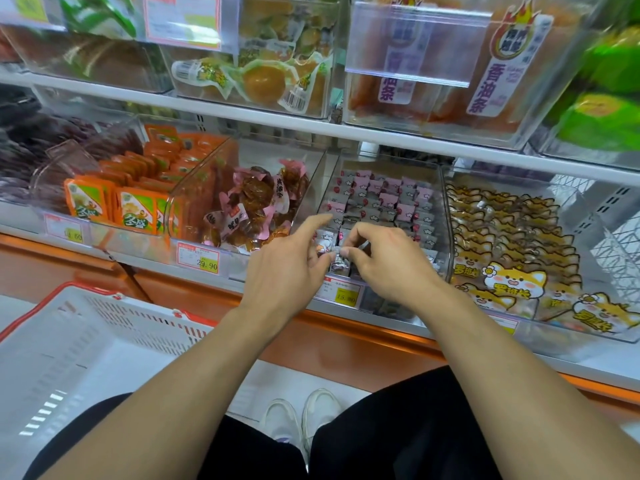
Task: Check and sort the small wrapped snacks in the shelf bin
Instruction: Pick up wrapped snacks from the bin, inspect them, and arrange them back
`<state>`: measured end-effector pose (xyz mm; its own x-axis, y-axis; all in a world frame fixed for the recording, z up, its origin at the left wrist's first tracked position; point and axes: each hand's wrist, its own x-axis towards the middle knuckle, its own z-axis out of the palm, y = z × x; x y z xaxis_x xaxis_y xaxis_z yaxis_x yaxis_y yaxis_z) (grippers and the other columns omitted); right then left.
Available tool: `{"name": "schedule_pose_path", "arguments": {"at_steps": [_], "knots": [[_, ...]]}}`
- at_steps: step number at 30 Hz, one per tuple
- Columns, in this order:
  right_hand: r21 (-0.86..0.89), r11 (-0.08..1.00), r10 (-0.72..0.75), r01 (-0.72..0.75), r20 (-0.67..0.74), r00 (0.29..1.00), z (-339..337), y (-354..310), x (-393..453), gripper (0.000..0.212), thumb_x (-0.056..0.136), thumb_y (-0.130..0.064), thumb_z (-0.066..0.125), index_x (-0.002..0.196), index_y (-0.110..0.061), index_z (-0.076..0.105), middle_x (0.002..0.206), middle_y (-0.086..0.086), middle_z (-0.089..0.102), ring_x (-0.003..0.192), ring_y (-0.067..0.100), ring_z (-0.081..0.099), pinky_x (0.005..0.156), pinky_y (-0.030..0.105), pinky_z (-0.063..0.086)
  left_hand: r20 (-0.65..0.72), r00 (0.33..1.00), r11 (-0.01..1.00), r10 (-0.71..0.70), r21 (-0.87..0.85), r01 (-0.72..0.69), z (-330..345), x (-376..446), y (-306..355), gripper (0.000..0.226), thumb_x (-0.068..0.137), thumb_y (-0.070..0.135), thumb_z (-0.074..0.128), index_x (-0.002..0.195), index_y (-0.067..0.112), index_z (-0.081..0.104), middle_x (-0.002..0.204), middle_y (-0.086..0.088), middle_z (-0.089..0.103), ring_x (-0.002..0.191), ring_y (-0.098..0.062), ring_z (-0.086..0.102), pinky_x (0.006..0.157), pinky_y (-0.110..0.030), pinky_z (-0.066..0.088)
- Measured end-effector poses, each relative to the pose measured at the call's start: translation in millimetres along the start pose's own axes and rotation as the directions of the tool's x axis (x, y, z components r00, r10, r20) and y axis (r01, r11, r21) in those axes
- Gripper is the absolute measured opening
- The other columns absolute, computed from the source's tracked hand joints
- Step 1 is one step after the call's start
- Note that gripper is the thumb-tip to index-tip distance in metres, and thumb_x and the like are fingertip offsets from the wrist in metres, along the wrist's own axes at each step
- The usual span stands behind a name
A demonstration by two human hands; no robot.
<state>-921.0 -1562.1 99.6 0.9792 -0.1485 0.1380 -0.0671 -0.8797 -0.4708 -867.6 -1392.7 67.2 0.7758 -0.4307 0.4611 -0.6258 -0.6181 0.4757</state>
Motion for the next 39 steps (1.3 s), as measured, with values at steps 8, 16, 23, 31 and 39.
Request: {"name": "schedule_pose_path", "arguments": {"at_steps": [8,16,23,31,39], "knots": [[0.089,0.996,-0.017,0.023,-0.074,0.997,-0.5,3.9,-3.2,0.009,0.104,-0.037,0.046,0.097,-0.032,0.046,0.073,-0.009,0.058,0.066,0.010,0.053,0.060,0.038,0.044,-0.019,0.999,1.000,0.028,0.011,-0.028,3.7,0.4,4.7,0.020,0.100,0.040,0.058,0.114,0.029,0.066,0.064,0.010,0.061,0.065,-0.018,0.062,0.057,-0.038,0.050],[0.207,0.974,-0.038,0.088,-0.235,0.971,-3.5,0.4,-5.4,0.012,0.106,-0.035,0.044,0.100,-0.025,0.048,0.074,-0.004,0.059,0.066,0.017,0.056,0.060,0.045,0.048,0.076,0.980,0.981,-0.186,-0.046,0.190,5.2,0.7,0.5,0.034,0.094,0.048,0.063,0.126,0.038,0.068,0.058,0.013,0.062,0.076,-0.016,0.067,0.070,-0.039,0.057],[0.301,0.951,0.019,0.065,-0.269,0.963,-8.5,5.6,-6.7,0.011,0.106,-0.033,0.044,0.101,-0.024,0.048,0.069,-0.004,0.055,0.058,0.013,0.051,0.057,0.041,0.044,0.109,0.989,0.980,-0.105,0.179,0.085,9.6,6.3,2.7,0.035,0.099,0.047,0.055,0.131,0.037,0.050,0.078,0.003,0.073,0.082,-0.027,0.068,0.064,-0.034,0.048],[0.340,0.937,0.034,0.085,-0.331,0.943,-11.7,7.7,-8.0,0.009,0.106,-0.029,0.045,0.102,-0.023,0.049,0.070,0.002,0.057,0.066,0.016,0.053,0.055,0.033,0.040,0.068,0.998,0.988,0.004,0.153,-0.014,-0.5,9.4,3.2,0.035,0.099,0.051,0.052,0.123,0.028,0.046,0.069,0.005,0.066,0.064,-0.023,0.063,0.055,-0.034,0.047],[0.350,0.930,0.009,0.108,-0.316,0.949,-13.4,3.4,-8.7,0.009,0.106,-0.028,0.048,0.102,-0.021,0.051,0.072,-0.001,0.057,0.068,0.012,0.054,0.057,0.026,0.041,0.098,0.989,0.954,-0.108,0.290,0.076,10.1,-5.2,4.1,0.034,0.098,0.048,0.052,0.126,0.029,0.056,0.087,-0.007,0.074,0.085,-0.035,0.068,0.059,-0.033,0.038]]}}
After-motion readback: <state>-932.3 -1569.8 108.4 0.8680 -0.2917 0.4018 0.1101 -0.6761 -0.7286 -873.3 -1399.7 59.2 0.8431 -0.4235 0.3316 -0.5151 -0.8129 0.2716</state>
